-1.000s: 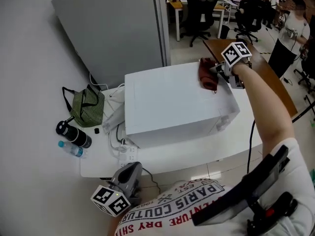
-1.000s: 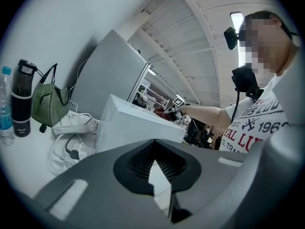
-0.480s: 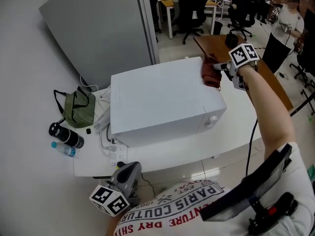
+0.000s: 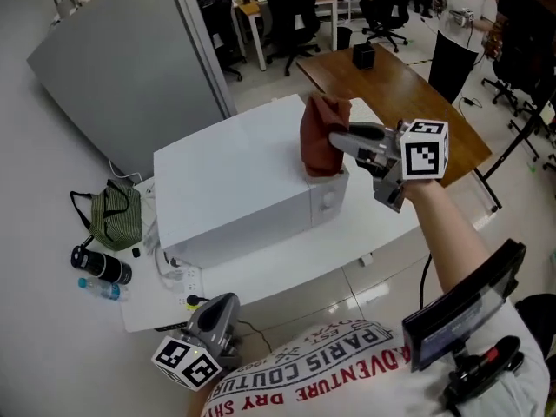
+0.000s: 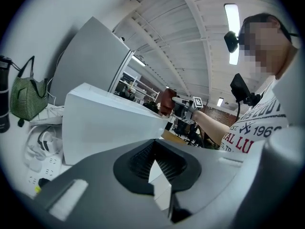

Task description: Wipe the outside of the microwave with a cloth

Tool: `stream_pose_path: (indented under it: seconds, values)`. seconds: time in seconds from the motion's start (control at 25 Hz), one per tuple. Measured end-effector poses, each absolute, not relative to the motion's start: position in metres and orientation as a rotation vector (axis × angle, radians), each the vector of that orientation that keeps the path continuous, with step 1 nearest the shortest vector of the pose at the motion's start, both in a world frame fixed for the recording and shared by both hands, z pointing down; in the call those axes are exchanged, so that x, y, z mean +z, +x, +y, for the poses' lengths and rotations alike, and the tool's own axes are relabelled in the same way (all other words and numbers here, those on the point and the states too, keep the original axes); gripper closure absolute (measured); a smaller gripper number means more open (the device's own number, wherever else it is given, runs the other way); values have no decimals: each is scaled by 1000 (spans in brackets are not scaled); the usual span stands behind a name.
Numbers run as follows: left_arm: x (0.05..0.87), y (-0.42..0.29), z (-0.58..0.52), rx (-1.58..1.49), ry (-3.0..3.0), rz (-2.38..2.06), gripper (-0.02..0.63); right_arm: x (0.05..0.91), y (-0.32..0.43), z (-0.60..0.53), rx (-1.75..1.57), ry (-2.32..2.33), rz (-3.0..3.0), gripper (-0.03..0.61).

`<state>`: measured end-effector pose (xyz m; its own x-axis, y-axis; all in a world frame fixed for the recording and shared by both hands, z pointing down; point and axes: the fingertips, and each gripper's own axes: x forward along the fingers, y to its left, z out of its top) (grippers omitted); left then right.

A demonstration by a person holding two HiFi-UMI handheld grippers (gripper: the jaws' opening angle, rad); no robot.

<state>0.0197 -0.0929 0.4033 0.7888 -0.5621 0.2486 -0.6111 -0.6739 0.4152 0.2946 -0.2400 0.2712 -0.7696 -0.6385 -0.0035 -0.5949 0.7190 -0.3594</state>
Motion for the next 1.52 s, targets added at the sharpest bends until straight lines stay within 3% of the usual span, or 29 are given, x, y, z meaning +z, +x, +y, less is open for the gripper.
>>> stream_pose_path:
  seconds: [0.32, 0.56, 1.52]
  values:
    - [385, 24, -63, 114, 2627, -639, 607, 328, 191, -75, -513, -997, 2778, 534]
    - [383, -4, -34, 88, 2691, -540, 607, 360, 128, -18, -564, -1015, 2720, 535]
    - [401, -58, -17, 88, 2640, -540, 607, 397, 50, -1, -552, -1045, 2895, 537]
